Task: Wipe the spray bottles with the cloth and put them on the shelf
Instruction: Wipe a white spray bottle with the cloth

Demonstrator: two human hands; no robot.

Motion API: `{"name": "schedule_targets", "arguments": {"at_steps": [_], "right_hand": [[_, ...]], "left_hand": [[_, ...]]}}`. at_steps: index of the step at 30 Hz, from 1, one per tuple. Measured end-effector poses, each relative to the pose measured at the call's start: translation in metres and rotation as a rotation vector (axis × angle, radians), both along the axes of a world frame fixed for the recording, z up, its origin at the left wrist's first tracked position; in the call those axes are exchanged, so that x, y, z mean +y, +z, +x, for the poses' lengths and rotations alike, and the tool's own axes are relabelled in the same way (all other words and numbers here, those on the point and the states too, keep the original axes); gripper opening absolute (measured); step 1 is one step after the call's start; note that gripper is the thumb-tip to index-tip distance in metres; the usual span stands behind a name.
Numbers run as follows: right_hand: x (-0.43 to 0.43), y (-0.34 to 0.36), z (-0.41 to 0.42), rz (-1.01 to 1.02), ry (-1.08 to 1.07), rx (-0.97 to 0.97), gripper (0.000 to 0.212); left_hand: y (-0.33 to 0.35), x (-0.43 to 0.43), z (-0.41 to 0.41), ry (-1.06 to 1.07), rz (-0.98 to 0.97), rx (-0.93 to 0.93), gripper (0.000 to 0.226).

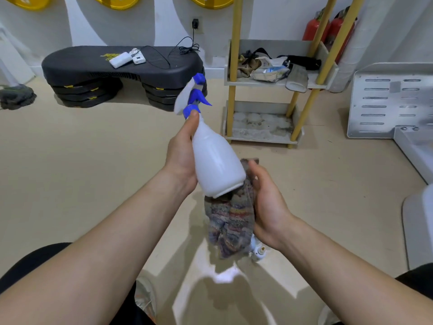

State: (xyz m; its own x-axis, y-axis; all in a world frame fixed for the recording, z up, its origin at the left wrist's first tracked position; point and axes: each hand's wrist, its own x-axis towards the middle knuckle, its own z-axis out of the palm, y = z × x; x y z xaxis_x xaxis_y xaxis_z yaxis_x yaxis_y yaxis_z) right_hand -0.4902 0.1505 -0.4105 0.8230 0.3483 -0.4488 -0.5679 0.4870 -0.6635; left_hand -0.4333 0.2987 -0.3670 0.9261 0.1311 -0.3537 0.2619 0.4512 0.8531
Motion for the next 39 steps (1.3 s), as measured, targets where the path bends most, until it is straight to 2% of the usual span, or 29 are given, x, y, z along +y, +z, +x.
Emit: {"name": "schedule_targets", "arguments": {"at_steps": [2,5,9,13,20,24,27,29,32,36,39], "right_hand": [[0.003,0.002,-0.001,-0.028,0.029,-0.066,0.046],[0.006,-0.001,0.002,-0.026,0.005,-0.066,0.062],[-0.001,0.007,0.009,0.147,0.014,0.078,0.069],[-0.001,0.006,0.014,0.248,-0.026,0.152,0.059],[0.002,0.002,0.014,0.132,0.003,0.140,0.062],[0.004,-0.001,0.018,0.031,-0.036,0.057,0.065],[0.000,-0.010,0.019,-0.007,-0.059,0.039,0.070],[-0.001,-0.019,0.020,-0.065,-0.063,0.051,0.066],[0.002,-0.030,0.019,-0.205,0.003,0.073,0.058],[0.016,-0.046,0.014,-0.715,0.133,-0.073,0.046],[0.035,-0.053,0.001,-0.921,0.343,-0.159,0.036]], "left_hand": [[0.002,-0.007,-0.001,0.135,0.141,0.016,0.043],[0.007,-0.017,-0.004,0.173,0.214,0.030,0.037],[0.016,-0.012,-0.007,0.012,0.220,-0.010,0.023],[0.019,-0.013,-0.008,-0.156,0.296,-0.126,0.021],[0.018,-0.009,-0.006,-0.145,0.304,-0.140,0.030],[0.019,-0.002,-0.004,-0.089,0.412,-0.225,0.029],[0.021,0.011,-0.005,-0.027,0.405,-0.157,0.024],[0.018,0.023,-0.005,0.002,0.446,-0.128,0.027],[0.010,0.041,-0.009,-0.033,0.654,-0.189,0.028],[0.004,0.066,-0.022,-0.023,0.876,-0.229,0.030],[-0.007,0.087,-0.030,-0.023,1.056,-0.192,0.023]]}}
